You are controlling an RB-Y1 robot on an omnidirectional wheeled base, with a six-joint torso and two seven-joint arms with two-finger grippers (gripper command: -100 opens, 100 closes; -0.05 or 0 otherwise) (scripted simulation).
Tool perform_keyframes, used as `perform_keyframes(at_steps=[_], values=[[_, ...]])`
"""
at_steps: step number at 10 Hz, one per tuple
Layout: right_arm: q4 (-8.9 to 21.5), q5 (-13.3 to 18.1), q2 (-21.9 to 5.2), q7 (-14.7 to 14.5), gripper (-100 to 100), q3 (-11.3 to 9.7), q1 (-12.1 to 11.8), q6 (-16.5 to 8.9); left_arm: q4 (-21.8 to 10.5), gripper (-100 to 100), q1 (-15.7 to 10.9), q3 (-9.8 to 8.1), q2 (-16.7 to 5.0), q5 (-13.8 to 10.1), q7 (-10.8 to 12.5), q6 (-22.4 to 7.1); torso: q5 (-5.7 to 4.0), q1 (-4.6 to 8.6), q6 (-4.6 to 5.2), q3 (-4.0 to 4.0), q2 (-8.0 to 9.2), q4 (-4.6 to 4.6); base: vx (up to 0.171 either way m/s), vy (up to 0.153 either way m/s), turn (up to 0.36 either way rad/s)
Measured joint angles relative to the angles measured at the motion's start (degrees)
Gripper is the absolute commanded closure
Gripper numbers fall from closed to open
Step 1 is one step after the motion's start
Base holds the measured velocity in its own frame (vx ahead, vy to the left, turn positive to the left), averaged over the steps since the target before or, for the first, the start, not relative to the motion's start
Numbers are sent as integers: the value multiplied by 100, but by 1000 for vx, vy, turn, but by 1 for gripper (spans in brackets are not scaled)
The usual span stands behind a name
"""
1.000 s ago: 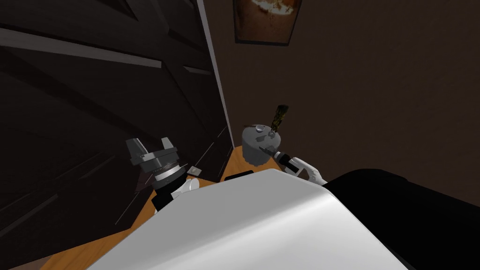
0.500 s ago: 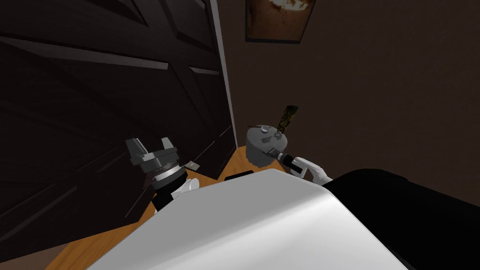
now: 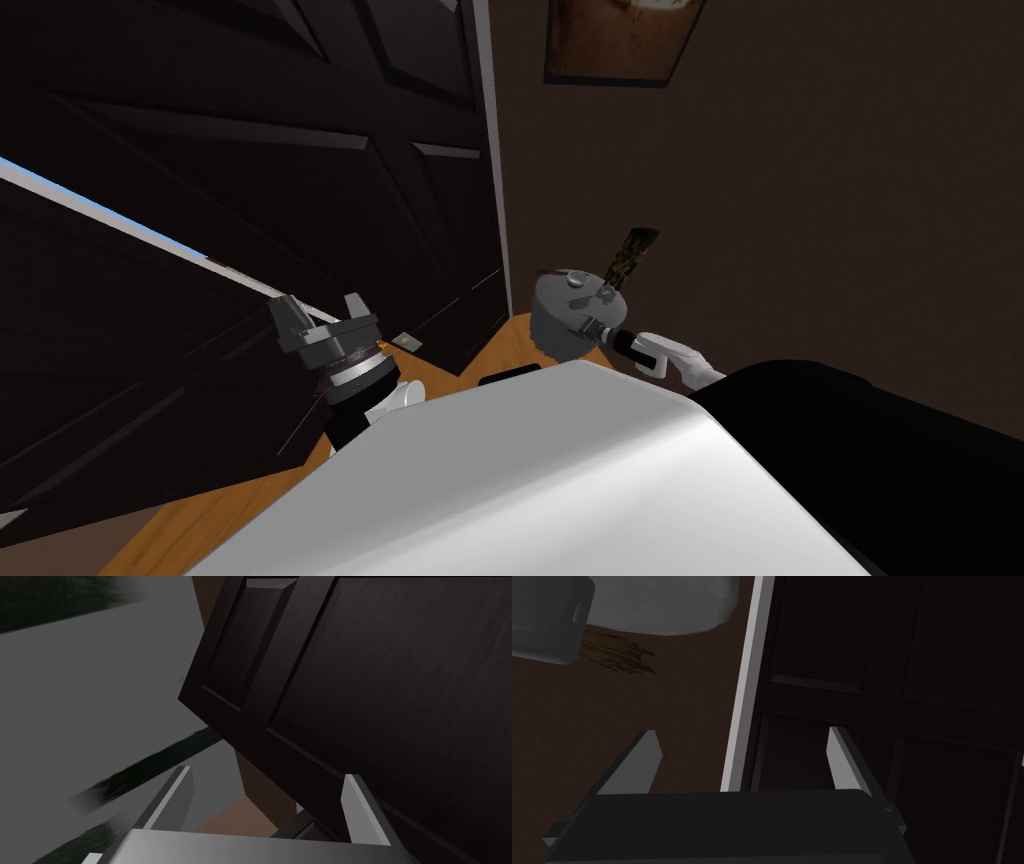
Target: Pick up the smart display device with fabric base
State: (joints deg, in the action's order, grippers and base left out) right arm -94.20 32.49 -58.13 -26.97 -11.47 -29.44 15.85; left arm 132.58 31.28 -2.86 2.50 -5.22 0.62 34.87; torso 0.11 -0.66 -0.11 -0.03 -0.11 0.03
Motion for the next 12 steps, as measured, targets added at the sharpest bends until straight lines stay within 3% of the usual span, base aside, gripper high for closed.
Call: perform_keyframes(at_steps=[1,4,9,12], values=[[267,142,-137,-93,-100,-112,87,39,0,0,1,0,0,0,0,0,1,-2,1,-9,-15,-3,110,45,61],[375,345,-574,-255,-100,-186,-36,28,0,0,0,-1,0,0,0,0,-1,9,4,-2,-2,-1,84,37,69],[915,834,-1383,-566,-100,-587,33,59,0,0,1,-1,-1,0,0,0,-4,22,1,-8,-13,-3,121,8,98],[1164,1118,-1942,-784,-100,-814,-48,102,0,0,1,-1,-1,0,0,0,-4,22,1,-17,-28,-7,130,1,80]])
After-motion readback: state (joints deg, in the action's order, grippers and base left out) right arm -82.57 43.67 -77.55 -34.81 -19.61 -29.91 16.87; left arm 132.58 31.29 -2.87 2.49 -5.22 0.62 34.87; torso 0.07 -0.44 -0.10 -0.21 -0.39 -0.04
